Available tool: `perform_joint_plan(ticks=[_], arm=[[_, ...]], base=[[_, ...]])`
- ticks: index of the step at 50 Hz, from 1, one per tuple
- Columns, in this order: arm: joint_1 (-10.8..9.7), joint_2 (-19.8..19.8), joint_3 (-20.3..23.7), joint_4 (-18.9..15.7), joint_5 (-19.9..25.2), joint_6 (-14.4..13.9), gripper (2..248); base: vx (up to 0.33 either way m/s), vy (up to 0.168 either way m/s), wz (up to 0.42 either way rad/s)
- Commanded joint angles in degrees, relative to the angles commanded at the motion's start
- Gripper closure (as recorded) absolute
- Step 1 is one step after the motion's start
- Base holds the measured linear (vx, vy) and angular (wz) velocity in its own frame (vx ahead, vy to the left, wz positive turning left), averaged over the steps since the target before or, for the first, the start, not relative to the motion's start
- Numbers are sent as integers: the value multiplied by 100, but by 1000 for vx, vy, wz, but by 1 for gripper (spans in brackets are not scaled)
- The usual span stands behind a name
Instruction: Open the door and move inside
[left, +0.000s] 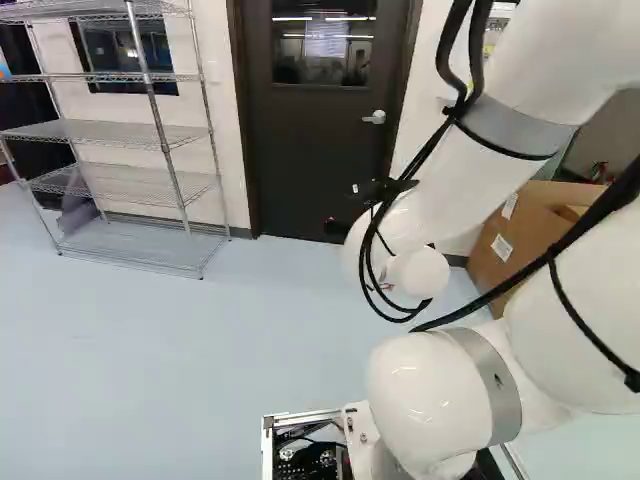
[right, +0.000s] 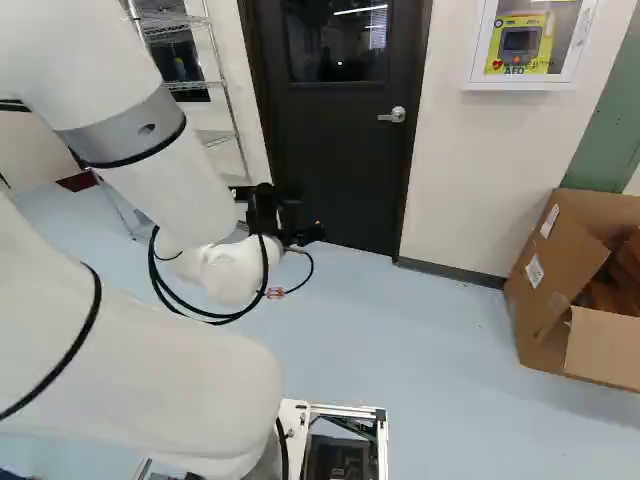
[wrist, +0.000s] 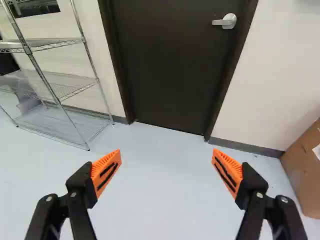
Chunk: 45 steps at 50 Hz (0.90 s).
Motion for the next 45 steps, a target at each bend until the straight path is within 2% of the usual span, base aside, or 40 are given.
perform_joint_plan(ticks=[45], arm=[[0, 0, 0, 0, 0, 0, 3]], base=[[138, 5, -9]])
